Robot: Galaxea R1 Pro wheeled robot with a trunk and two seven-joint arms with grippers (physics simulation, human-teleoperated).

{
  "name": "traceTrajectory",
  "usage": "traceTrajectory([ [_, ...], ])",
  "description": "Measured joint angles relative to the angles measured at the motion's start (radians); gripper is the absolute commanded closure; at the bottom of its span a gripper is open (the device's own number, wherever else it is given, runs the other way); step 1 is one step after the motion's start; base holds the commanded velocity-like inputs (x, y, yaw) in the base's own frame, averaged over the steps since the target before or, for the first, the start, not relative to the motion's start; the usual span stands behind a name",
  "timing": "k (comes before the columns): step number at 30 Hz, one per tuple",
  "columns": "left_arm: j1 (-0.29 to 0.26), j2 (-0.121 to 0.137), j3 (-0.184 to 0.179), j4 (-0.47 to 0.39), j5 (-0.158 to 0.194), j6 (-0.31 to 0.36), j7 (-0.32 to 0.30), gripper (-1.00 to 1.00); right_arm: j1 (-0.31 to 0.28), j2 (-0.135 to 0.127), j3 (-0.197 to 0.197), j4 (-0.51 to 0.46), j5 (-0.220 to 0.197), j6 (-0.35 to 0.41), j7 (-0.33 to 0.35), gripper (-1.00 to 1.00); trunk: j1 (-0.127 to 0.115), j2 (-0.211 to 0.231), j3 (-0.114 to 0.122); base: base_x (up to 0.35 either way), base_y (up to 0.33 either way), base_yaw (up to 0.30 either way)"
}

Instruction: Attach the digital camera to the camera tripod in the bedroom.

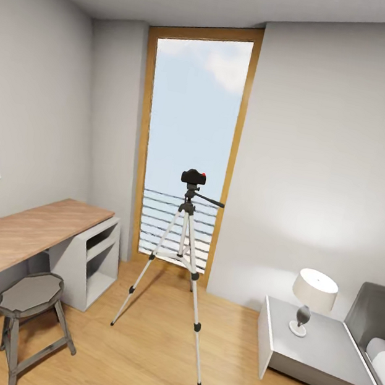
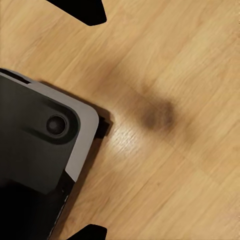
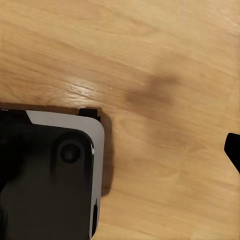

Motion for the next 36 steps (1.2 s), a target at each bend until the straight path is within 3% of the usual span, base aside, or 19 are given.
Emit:
traceTrajectory([
  [31, 0.0, 0.0, 0.0, 0.0, 0.0, 0.0, 0.0, -1.0, 0.0, 0.001, 0.0, 0.0, 0.001, -0.004, -0.001, -1.0, 0.0, 0.0, 0.0, 0.0, 0.0, 0.0],
  [36, 0.0, 0.0, -0.001, 0.0, 0.0, 0.0, 0.0, -1.0, 0.0, 0.039, -0.001, 0.0, -0.001, 0.002, -0.001, -1.0, 0.0, 0.0, 0.0, 0.0, 0.0, 0.0],
])
